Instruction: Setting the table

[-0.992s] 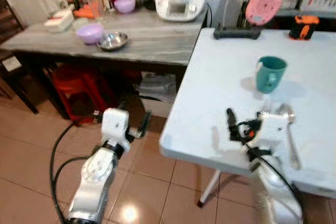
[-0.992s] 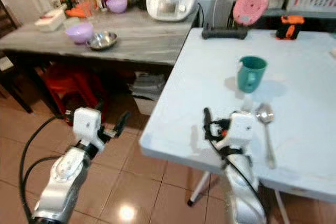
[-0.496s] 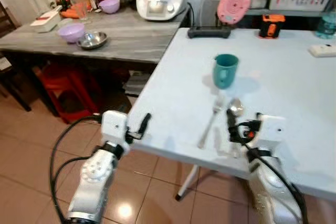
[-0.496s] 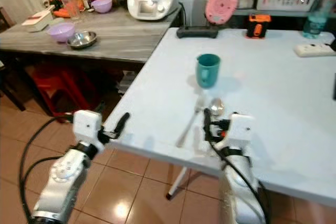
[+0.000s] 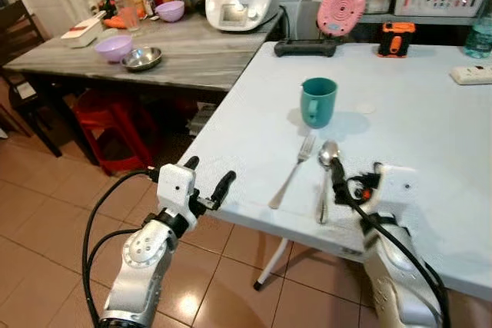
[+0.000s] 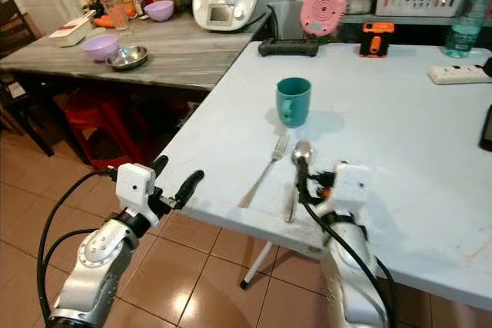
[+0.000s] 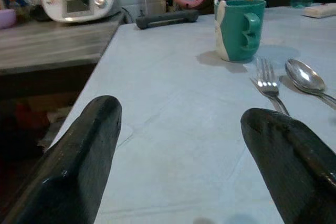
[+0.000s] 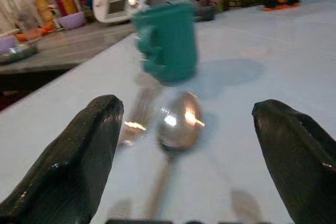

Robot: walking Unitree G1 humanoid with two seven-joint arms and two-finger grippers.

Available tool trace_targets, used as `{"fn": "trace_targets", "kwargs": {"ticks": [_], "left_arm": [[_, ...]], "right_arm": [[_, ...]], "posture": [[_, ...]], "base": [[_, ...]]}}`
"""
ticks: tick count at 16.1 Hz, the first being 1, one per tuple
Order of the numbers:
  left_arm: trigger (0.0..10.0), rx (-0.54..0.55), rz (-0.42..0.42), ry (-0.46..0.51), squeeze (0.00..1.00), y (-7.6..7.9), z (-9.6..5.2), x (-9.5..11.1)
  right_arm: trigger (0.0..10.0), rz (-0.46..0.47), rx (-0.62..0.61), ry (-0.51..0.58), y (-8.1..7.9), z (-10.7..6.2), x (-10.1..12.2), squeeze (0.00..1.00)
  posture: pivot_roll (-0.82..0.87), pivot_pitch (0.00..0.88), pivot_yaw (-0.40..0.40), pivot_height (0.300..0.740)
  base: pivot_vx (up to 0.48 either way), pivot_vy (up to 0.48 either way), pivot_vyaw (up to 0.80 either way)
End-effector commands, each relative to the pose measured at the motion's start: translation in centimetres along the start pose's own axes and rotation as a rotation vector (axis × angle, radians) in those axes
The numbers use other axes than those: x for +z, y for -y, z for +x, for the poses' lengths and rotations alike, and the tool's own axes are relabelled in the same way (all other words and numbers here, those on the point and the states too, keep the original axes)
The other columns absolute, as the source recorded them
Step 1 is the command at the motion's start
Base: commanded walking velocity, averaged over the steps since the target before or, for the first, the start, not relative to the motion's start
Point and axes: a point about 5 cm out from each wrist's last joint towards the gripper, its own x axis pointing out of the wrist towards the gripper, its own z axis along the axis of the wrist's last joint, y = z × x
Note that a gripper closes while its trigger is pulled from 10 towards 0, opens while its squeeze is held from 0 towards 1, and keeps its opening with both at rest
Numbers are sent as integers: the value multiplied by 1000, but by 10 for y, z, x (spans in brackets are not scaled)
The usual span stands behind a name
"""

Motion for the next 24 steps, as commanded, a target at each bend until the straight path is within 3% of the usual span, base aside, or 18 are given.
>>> {"fn": "trace_targets", "kwargs": {"ticks": [1, 4, 7, 11, 19, 20, 21, 24], "left_arm": [[10000, -67, 13, -8, 0, 1, -3, -2], [10000, -206, 21, -5, 0, 10, -8, -2], [10000, -270, 28, -11, 0, 16, -11, -4], [10000, -312, 21, 0, 0, 24, -12, -4], [10000, -307, 30, 7, 0, 23, -10, -3], [10000, -303, 29, 8, 0, 23, -10, -3], [10000, -300, 29, 9, 0, 23, -9, -3], [10000, -291, 32, 12, 0, 21, -9, -2]], "right_arm": [[10000, -3, 39, -25, -15, 7, 1, 0], [10000, 10, 62, -69, -33, 17, 2, 0], [10000, 45, 45, -156, -47, 26, 0, 0], [10000, 60, 41, -220, -61, 38, -1, 0], [10000, 60, 66, -293, -78, 57, -5, 0], [902, 67, 74, -295, -80, 60, -5, 0], [0, 67, 77, -299, -81, 61, -6, 0], [0, 66, 51, -346, -82, 63, -15, 0]], "posture": [[-68, 14, 115, 740], [-71, 32, 111, 740], [-72, 45, 106, 740], [-72, 54, 105, 740], [-67, 55, 105, 740], [-67, 53, 105, 740], [-65, 53, 103, 740], [-63, 52, 102, 740]], "base": [[0, 0, 0], [0, 0, 0], [0, 0, 0], [0, 0, 0], [0, 0, 0], [0, 0, 0], [0, 0, 0], [0, 0, 0]]}}
